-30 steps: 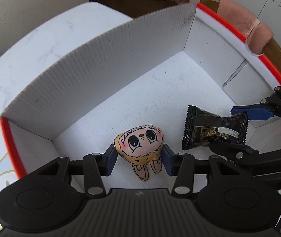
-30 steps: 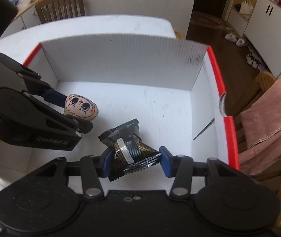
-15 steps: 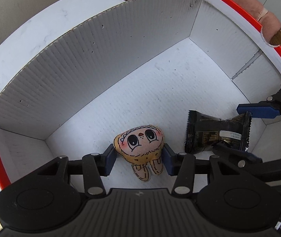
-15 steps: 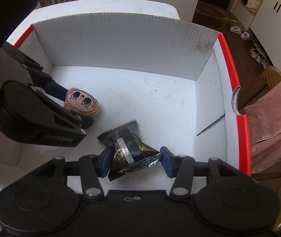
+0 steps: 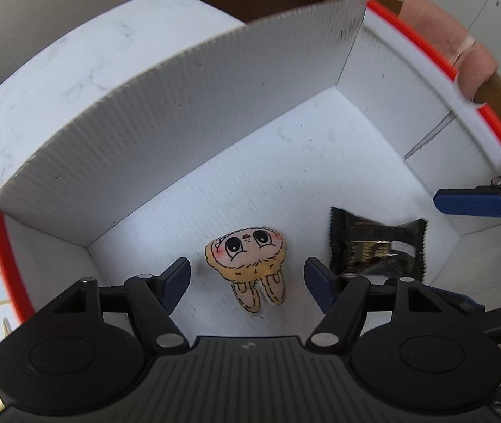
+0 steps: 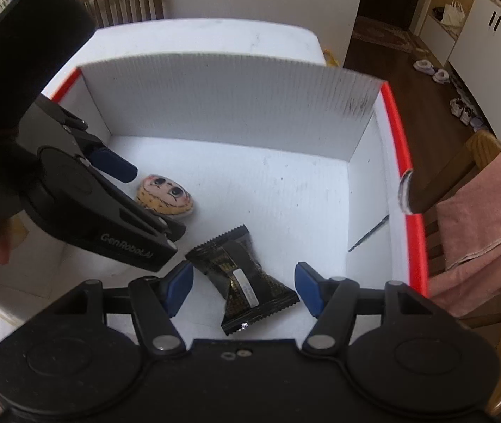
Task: Organize objects
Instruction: 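Open the left tool over the box while the right tool releases the packet, then withdraw both tools from the box back to the item pile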
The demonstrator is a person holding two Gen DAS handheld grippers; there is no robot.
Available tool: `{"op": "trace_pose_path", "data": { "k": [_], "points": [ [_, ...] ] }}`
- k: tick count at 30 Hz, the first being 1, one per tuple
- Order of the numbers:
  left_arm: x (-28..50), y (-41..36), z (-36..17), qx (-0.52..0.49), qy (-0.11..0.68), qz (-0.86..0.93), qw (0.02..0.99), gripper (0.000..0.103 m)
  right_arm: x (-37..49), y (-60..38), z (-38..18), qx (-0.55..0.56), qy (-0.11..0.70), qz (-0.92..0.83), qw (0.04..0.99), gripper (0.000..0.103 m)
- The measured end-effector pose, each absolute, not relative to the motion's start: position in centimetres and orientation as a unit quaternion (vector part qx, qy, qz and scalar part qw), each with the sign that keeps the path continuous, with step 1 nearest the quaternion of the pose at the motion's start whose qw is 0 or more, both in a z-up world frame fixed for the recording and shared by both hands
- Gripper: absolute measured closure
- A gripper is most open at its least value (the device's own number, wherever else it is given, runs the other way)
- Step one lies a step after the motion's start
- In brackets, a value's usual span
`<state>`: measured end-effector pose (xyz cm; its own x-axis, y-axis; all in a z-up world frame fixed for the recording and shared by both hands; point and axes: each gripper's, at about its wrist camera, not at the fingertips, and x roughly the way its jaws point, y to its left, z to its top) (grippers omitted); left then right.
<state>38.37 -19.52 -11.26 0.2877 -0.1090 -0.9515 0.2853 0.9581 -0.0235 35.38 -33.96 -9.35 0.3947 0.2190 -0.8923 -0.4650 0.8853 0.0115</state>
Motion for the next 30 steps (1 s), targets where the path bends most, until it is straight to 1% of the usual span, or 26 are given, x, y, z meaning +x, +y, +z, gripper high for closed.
{"op": "trace_pose_path", "data": {
  "k": [16,19,21,22,26,28,30],
  "points": [
    [32.8,-16.9,-3.8,0.034,0.486,-0.117,0.865,0.033,32.3,-35.1,-4.2,-0.086,0.449,0.226,0.860,0.038],
    [30.9,-15.8,-2.5,0.035,0.466,-0.114,0.876,0.032,31.5,-35.0,-3.3,-0.072,0.442,0.232,0.863,0.037],
    [29.7,-15.1,-1.9,0.034,0.455,-0.113,0.883,0.032,30.8,-34.8,-2.7,-0.065,0.435,0.237,0.866,0.031],
    [29.1,-14.6,-1.5,0.032,0.449,-0.112,0.886,0.032,30.4,-34.7,-2.4,-0.063,0.431,0.239,0.868,0.030],
    [26.6,-12.9,-0.3,0.026,0.423,-0.112,0.899,0.032,28.8,-33.9,-1.5,-0.056,0.412,0.244,0.876,0.029],
    [25.2,-12.1,0.3,0.027,0.405,-0.115,0.907,0.027,27.9,-33.4,-1.2,-0.051,0.403,0.245,0.880,0.029],
    [23.9,-11.3,0.8,0.027,0.388,-0.120,0.913,0.027,27.0,-32.9,-0.8,-0.044,0.394,0.245,0.885,0.026]
  ]
}}
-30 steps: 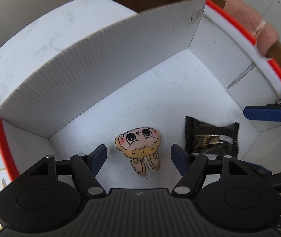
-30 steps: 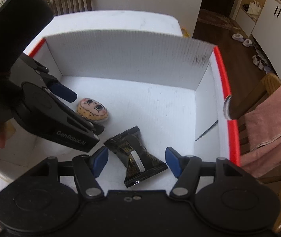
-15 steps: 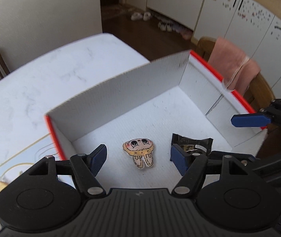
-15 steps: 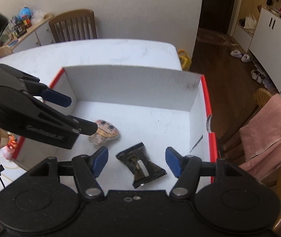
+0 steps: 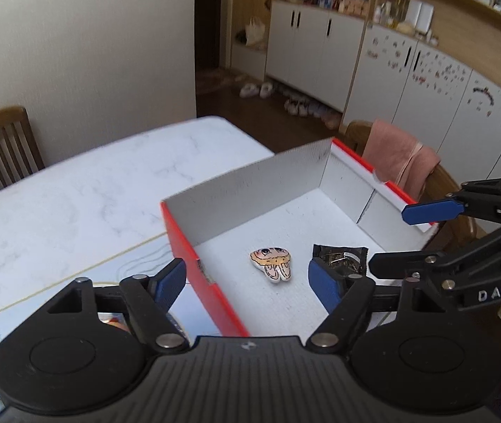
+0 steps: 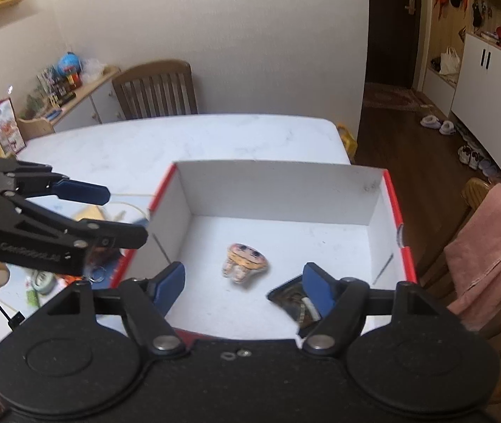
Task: Organize objects
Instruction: 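Withdraw both tools from the box back to the item pile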
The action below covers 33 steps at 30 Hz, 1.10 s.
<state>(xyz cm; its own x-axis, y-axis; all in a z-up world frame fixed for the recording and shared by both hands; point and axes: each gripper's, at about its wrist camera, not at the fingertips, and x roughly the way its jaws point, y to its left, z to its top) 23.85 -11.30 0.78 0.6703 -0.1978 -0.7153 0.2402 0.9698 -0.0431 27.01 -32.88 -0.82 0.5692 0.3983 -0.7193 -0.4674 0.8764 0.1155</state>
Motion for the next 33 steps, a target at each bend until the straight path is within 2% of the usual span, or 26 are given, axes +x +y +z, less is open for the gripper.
{"op": "trace_pose_path", "data": {
  "k": [8,10,12,20,21,22,24,33],
  "points": [
    [18.9,-8.6,1.9,0.053,0.350,-0.114,0.928,0.026,23.5,-29.9,-0.3,-0.015,0.379,0.235,0.895,0.022],
    [17.8,-7.8,1.9,0.054,0.345,-0.108,0.931,0.021,22.7,-29.0,-0.2,-0.005,0.378,0.239,0.894,0.020],
    [16.8,-6.8,2.0,0.052,0.338,-0.104,0.934,0.020,21.9,-28.1,-0.1,0.004,0.375,0.246,0.894,0.013],
    [13.5,-1.9,1.2,0.035,0.333,-0.098,0.937,0.017,18.6,-23.9,0.3,0.001,0.361,0.261,0.895,0.002],
    [13.2,-1.3,1.1,0.032,0.334,-0.096,0.937,0.013,18.3,-23.4,0.3,0.001,0.359,0.262,0.896,0.001],
    [12.9,-0.6,0.9,0.028,0.335,-0.094,0.937,0.007,18.0,-22.9,0.3,0.001,0.358,0.263,0.896,0.001],
    [12.2,0.7,0.5,0.018,0.333,-0.092,0.938,0.001,17.4,-22.0,0.2,0.001,0.357,0.262,0.897,0.001],
    [10.0,6.8,-1.5,-0.022,0.336,-0.063,0.940,0.001,16.6,-18.3,-0.8,0.002,0.372,0.250,0.894,0.000]
  ]
}}
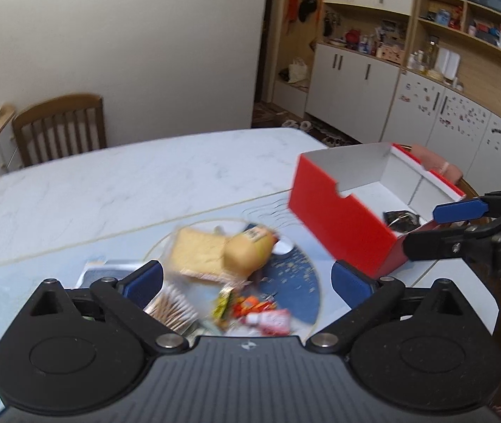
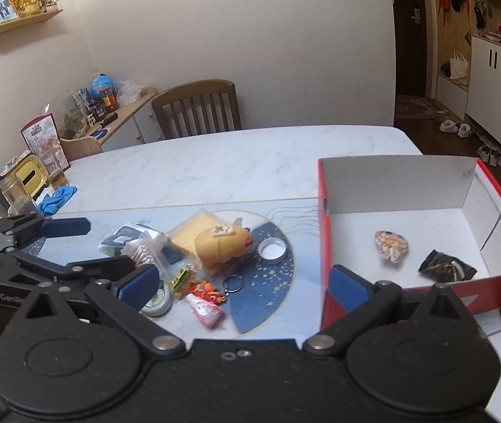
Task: Organize objects
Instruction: 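Withdraw both tools from the box back to the item pile, then close the left tool on the cotton swab bag while the right tool grips the pink tube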
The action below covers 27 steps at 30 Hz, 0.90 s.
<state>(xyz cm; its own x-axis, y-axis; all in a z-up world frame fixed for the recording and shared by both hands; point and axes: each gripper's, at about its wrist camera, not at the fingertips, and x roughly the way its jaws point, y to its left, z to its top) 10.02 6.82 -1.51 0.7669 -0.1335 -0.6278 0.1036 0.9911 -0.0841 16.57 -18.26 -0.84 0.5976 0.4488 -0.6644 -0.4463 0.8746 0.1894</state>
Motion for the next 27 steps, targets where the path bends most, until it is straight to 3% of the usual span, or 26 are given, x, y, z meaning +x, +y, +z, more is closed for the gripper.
{"op": "trace_pose_path", "data": {
  "k": [16,27],
  "points": [
    [10.0,13.1,-7.1,0.001,0.373,-0.024,0.927,0.001,18.2,-12.9,-2.9,-0.036,0.384,0.254,0.887,0.001],
    [11.7,14.3,-10.6,0.014,0.390,-0.024,0.920,0.001,19.4,-10.3,-7.8,-0.076,0.432,0.256,0.861,0.002]
  ]
}}
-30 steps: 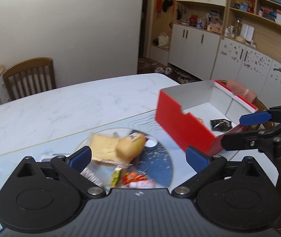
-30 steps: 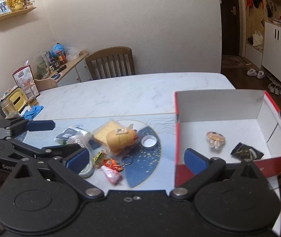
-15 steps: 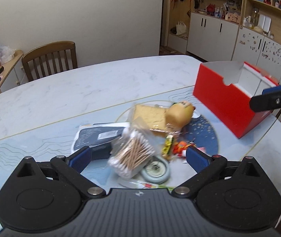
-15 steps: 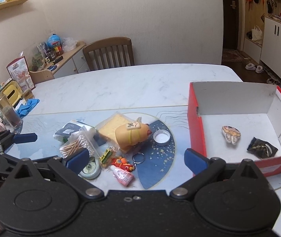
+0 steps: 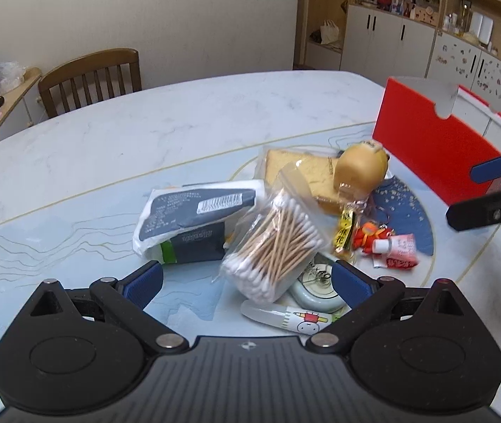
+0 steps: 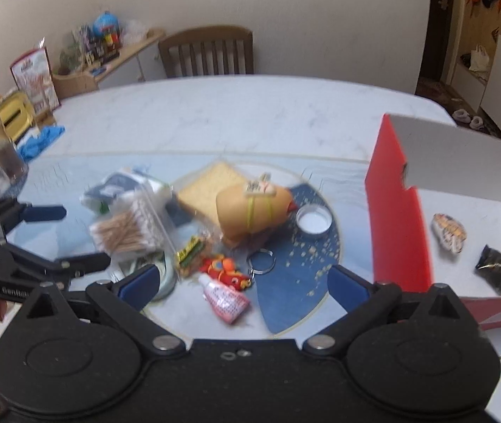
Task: Organize objects
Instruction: 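Close the left tool on the cotton swab bag while the right tool grips the pink tube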
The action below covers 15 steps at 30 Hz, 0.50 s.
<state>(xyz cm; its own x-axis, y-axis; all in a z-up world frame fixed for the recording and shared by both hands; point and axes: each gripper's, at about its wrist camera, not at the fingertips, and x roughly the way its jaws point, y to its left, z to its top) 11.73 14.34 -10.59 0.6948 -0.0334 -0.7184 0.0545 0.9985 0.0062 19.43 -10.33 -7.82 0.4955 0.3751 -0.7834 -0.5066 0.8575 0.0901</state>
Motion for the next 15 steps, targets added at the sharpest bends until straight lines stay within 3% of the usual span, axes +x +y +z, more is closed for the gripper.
{"op": "trace_pose_path", "data": {
  "k": [15],
  "points": [
    [13.3,14.0,-12.2,0.026,0.390,-0.038,0.920,0.002,20.1,-7.7,-12.3,-0.120,0.475,0.253,0.834,0.019]
  ]
}}
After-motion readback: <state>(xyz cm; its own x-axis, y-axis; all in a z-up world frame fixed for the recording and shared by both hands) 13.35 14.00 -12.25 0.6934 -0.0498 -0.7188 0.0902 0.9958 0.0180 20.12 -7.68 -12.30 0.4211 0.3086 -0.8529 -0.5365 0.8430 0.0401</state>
